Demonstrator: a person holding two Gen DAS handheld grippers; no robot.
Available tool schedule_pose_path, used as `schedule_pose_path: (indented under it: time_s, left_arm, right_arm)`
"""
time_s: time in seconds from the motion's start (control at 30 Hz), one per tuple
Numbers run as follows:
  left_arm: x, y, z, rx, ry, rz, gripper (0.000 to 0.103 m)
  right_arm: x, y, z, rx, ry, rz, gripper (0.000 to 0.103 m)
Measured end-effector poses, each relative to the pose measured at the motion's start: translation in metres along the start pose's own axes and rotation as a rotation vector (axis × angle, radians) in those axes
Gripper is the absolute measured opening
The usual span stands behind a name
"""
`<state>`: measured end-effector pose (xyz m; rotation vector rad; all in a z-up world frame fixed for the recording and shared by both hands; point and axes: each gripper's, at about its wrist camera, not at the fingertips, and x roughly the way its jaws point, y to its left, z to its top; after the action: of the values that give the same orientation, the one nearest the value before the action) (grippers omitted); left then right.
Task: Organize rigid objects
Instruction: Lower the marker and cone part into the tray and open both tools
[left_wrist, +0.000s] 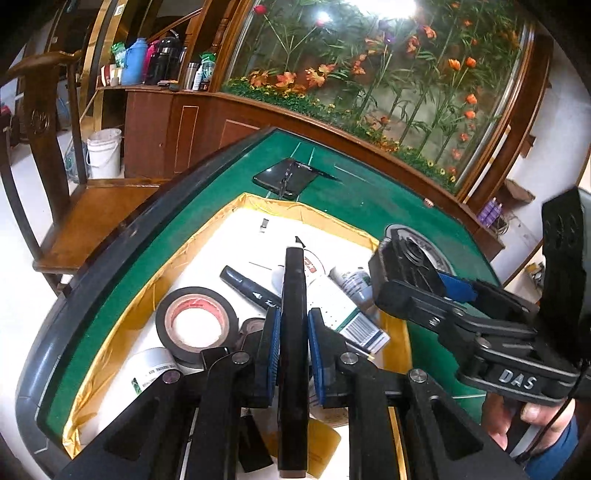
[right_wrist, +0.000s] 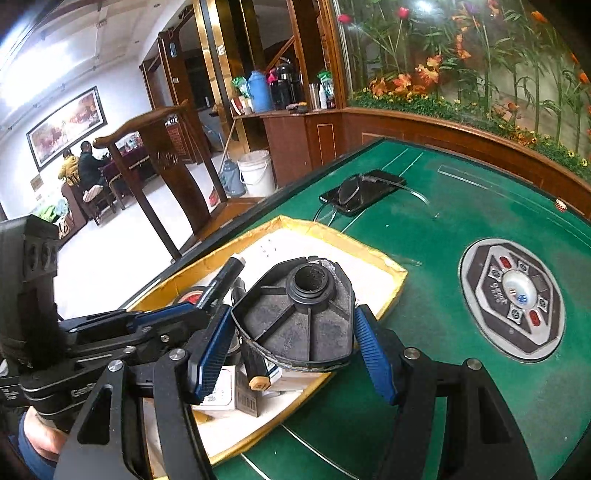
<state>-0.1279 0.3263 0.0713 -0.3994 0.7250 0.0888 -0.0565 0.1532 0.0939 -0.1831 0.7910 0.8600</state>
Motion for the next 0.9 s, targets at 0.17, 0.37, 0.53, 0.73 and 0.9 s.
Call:
schedule_pose_path:
  time_s: [0.17,0.37,0.53,0.73,0.9]
  left_arm:
    - [0.003,0.002,0.000,0.009,0.004,0.024,0.015]
    - [0.005,-0.003,0.000,0.042,0.008,0.055,0.015]
    - [0.006,-0.006,0.000,0.064,0.005,0.070,0.015]
    - [0.007,-0.009,-0.001,0.084,-0.002,0.089,0.015]
    - [0.010,-0.008,0.000,0.090,-0.012,0.089,0.015]
  right_arm:
    - [0.019,0.001,0.011,0.002,0.025,-0.013,0.065]
    - [0.042,0.005,0.023,-0.005,0.056,-0.043,0.065]
    - [0.057,0.007,0.024,0.005,0.080,-0.049,0.065]
    - [0.063,0.006,0.031,0.011,0.078,-0.065,0.065]
    - [0.069,0.005,0.031,0.028,0.089,-0.068,0.066]
